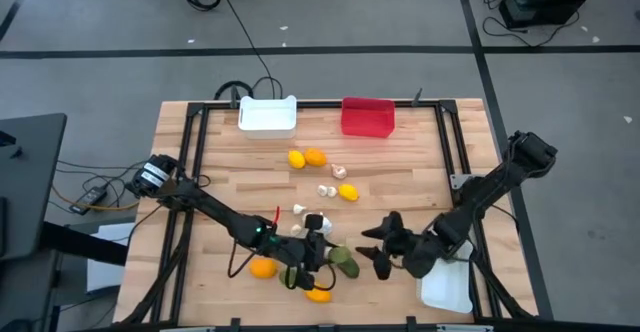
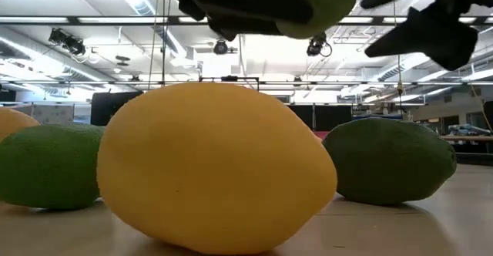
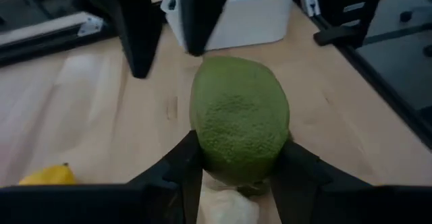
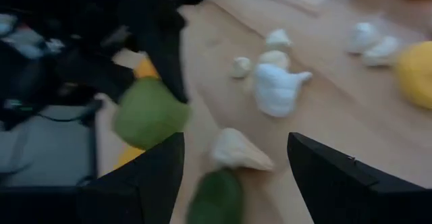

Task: Sort produce into baskets
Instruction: Put the green lime into the bottom white bin

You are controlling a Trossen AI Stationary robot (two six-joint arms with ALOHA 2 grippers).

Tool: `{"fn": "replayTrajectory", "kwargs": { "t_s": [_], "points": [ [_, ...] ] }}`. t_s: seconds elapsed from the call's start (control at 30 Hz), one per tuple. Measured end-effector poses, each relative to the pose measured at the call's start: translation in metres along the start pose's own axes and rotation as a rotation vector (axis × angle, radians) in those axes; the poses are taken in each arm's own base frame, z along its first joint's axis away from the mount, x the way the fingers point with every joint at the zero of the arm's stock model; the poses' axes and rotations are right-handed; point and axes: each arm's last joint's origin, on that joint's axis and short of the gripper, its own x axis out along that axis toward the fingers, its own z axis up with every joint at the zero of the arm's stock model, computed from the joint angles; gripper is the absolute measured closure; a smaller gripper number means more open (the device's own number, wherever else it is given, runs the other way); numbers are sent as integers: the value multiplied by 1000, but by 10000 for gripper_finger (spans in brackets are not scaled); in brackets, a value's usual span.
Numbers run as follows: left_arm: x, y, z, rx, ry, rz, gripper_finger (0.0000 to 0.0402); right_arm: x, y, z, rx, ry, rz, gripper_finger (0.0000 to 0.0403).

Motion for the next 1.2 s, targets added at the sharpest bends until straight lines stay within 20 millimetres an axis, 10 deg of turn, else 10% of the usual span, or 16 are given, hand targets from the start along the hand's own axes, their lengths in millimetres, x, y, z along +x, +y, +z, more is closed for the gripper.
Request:
{"fn": "replayTrajectory", "kwargs": {
  "t_s": [0.67, 1.2],
  "points": [
    [5, 17, 5, -1, -43, 94, 257, 18, -5, 20, 27, -46, 219, 139],
    [3, 11, -4, -122, 35, 82, 142, 11, -4, 21, -26, 110, 325, 312]
  ]
}}
